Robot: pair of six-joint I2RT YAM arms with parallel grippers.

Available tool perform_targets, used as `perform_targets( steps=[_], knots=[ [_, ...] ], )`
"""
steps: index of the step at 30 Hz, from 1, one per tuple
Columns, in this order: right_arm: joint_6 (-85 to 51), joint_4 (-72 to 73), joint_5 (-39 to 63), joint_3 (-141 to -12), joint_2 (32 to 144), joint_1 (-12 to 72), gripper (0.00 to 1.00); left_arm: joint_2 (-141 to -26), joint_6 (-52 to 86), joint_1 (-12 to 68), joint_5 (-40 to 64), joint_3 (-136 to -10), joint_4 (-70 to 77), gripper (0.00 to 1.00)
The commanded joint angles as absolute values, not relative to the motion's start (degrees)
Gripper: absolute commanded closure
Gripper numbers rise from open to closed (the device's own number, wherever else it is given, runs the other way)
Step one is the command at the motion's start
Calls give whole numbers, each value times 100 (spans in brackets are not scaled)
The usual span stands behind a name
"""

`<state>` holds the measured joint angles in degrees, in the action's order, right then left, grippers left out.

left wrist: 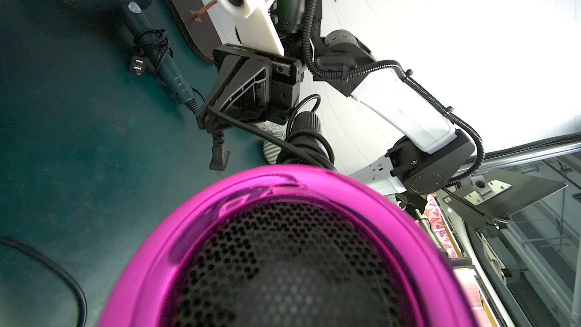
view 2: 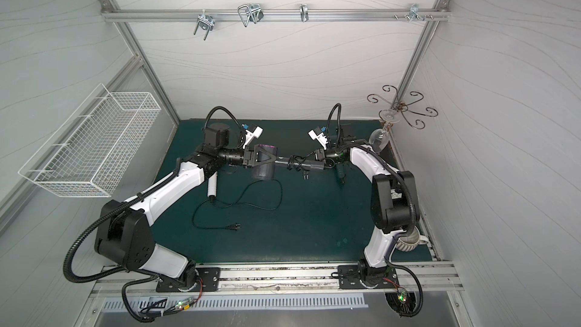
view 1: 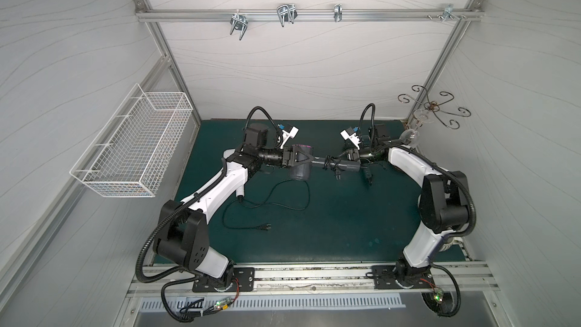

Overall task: Wrap the cord around the hair dryer
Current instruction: Wrap the power cord around the hair dryer.

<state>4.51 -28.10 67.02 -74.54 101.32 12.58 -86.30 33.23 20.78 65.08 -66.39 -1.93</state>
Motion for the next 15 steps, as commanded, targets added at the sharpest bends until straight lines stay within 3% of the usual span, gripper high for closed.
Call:
perform_targets(
  steps=[1, 15],
  knots=[
    [146, -2610, 6554, -7315, 10349, 1208, 100, -8527, 3379, 2052, 6966, -6777, 689, 100],
    [-616, -2290, 6597, -6919, 10254, 1207, 100, -8542, 3100, 1925, 5970, -6635, 768, 100]
  ],
)
